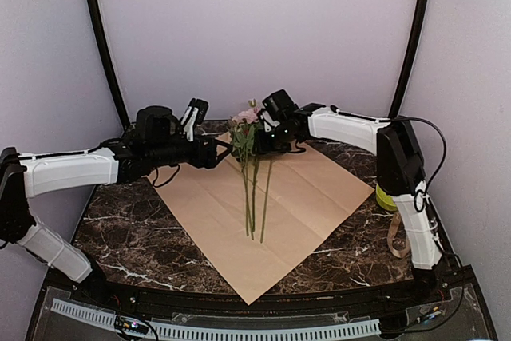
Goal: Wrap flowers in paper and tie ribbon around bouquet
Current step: Place the fake flower on the flattened wrapping paper, then pick up the bottom corner of the flattened wrapping paper from the center of the board.
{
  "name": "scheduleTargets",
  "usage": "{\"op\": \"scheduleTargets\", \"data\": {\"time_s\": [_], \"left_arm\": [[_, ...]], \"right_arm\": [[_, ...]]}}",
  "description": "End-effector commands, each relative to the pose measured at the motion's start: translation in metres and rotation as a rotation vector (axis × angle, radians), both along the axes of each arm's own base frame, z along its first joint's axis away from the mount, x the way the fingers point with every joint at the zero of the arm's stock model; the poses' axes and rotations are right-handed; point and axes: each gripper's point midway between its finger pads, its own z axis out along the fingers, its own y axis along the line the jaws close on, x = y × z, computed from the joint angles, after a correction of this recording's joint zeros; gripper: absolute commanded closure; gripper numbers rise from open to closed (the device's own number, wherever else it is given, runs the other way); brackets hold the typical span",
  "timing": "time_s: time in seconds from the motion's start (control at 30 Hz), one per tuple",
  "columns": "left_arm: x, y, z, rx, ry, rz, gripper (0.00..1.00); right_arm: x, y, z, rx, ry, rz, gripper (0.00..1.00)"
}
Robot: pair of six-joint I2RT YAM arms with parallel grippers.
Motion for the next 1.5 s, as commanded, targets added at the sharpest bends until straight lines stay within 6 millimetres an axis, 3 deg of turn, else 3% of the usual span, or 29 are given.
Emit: {"op": "scheduleTargets", "data": {"time_s": [0.0,0.1,0.17,0.33,0.43,0.5,0.63,0.73,0.9,1.13,1.23,1.47], "left_arm": [[0.003,0.0,-0.007,0.035,-0.004,0.0,0.2],[-0.001,-0.006,-0.012,0.048,-0.022,-0.046,0.26],[-0.013,-0.017,-0.008,0.07,-0.076,-0.156,0.32],[-0.086,-0.045,0.004,0.183,-0.352,-0.467,0.35],[-0.151,-0.051,-0.023,0.293,-0.47,-0.7,0.35],[-0.185,-0.05,-0.05,0.393,-0.527,-0.807,0.32],[-0.235,-0.043,-0.113,0.59,-0.565,-1.0,0.26],[-0.256,-0.043,-0.145,0.665,-0.531,-1.111,0.25],[-0.264,-0.04,-0.181,0.759,-0.561,-1.196,0.21],[-0.268,-0.031,-0.229,0.918,-0.546,-1.309,0.21],[-0.262,-0.036,-0.232,0.925,-0.566,-1.278,0.21],[-0.249,-0.048,-0.213,0.873,-0.659,-1.152,0.36]], "right_arm": [[-0.007,-0.017,0.067,0.014,-0.111,0.007,0.57],[-0.031,-0.025,0.079,0.009,-0.114,0.054,0.56],[-0.058,-0.031,0.069,-0.001,-0.073,0.118,0.56],[-0.145,-0.025,0.048,0.023,0.019,0.364,0.56],[-0.193,-0.017,0.026,0.016,0.082,0.493,0.55],[-0.211,-0.015,0.01,0.004,0.123,0.532,0.55],[-0.227,-0.017,-0.017,-0.001,0.195,0.541,0.56],[-0.235,-0.019,-0.03,0.001,0.227,0.531,0.56],[-0.25,-0.022,-0.059,-0.066,0.259,0.546,0.56],[-0.257,-0.032,-0.086,-0.111,0.304,0.541,0.56],[-0.259,-0.033,-0.091,-0.111,0.317,0.548,0.56],[-0.263,-0.034,-0.099,-0.119,0.337,0.563,0.56]]}}
